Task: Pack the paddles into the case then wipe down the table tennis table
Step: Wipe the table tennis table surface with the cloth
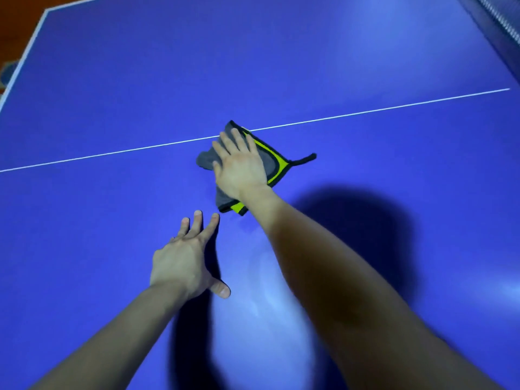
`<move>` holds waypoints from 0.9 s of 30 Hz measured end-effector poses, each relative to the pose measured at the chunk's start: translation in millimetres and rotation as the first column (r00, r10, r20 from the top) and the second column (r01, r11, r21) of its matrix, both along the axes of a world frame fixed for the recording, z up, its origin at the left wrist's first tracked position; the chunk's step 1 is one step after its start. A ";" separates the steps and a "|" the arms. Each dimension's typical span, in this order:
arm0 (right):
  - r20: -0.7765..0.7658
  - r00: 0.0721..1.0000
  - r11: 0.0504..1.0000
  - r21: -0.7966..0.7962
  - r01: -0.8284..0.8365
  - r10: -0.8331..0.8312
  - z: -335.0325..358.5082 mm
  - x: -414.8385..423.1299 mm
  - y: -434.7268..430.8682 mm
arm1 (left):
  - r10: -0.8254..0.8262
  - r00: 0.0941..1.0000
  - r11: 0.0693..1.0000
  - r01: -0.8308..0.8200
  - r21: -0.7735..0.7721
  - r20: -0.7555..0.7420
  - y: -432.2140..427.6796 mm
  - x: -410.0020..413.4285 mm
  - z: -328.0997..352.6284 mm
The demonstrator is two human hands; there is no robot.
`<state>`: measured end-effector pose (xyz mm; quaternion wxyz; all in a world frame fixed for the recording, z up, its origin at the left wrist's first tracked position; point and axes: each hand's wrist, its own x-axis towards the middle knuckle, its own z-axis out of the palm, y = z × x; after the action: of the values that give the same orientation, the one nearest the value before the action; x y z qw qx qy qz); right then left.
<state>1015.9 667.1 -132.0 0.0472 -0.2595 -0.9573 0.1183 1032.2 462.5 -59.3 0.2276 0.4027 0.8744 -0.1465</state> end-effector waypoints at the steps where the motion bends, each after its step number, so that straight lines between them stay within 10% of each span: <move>1: -0.055 0.998 1.000 0.003 0.004 -0.004 -3.4 17.8 13.8 | 0.006 1.000 1.000 -0.006 -0.003 0.004 0.8 0.0 0.7; 11: -0.101 0.749 0.747 0.070 0.661 -0.654 -14.8 226.6 83.1 | -0.037 0.999 0.999 0.037 -0.027 -0.017 2.8 1.1 5.6; 20: -0.176 0.983 0.999 0.021 -0.044 0.047 -2.8 130.7 -125.5 | 0.166 0.986 0.963 -0.167 0.214 0.020 -42.5 18.0 -0.8; 27: -0.210 0.876 0.885 0.078 0.459 -0.435 -22.0 331.7 16.6 | 0.161 0.983 0.939 -0.179 0.293 0.085 -107.0 75.7 10.6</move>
<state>1347.6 683.6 -154.0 0.1788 -0.4580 -0.8681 0.0675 1107.9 355.5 -48.7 0.2021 0.3595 0.9108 0.0199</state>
